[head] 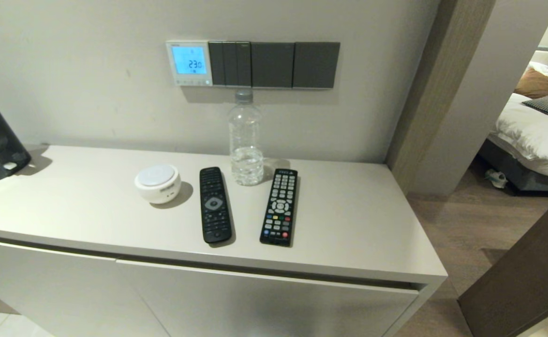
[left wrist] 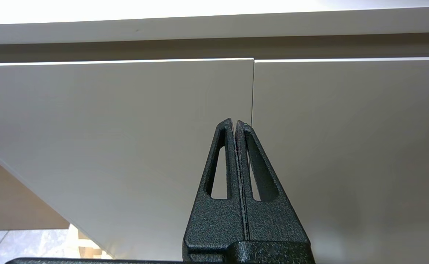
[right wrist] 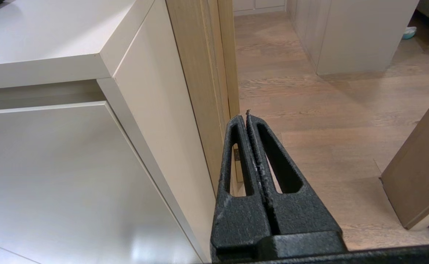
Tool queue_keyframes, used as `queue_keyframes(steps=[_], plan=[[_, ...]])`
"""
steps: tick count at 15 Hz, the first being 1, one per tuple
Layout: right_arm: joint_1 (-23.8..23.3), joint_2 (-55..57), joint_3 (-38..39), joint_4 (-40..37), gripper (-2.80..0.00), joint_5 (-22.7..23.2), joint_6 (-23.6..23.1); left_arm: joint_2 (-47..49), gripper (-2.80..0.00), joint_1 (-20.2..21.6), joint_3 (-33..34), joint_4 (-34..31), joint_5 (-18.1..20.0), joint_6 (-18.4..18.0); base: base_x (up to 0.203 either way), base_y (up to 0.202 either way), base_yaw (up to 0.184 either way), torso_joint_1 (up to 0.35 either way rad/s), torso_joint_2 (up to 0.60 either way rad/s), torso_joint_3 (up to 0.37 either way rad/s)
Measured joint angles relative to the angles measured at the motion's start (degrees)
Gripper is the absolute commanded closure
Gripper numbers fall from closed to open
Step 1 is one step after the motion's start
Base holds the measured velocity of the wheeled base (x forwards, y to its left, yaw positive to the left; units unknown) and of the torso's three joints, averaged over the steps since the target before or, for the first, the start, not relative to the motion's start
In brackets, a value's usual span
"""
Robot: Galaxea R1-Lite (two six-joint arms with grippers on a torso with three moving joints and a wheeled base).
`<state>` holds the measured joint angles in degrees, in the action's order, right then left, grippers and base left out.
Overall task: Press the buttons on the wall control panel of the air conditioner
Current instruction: Turn off the central air conditioner
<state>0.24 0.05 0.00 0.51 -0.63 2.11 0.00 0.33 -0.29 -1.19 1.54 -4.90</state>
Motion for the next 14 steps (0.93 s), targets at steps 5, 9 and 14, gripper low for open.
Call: queue_keyframes(steps=[5,9,14], plan=[[0.00,0.00,0.00,0.00,0.00,0.00,0.00,-0.02,0.00,-0.04,0.05,0.04,0.02,0.02,0.000,0.000,0.000,0.000,0.00,0.000],[0.00,0.00,0.00,0.00,0.00,0.00,0.00,-0.02,0.00,-0.09,0.02,0.00,0.00,0.02,0.000,0.000,0.000,0.000,0.00,0.000],[0.00,0.00,0.00,0.00,0.00,-0.02,0.00,-0.02,0.00,-0.09,0.02,0.03,0.04,0.02,0.000,0.000,0.000,0.000,0.00,0.000]])
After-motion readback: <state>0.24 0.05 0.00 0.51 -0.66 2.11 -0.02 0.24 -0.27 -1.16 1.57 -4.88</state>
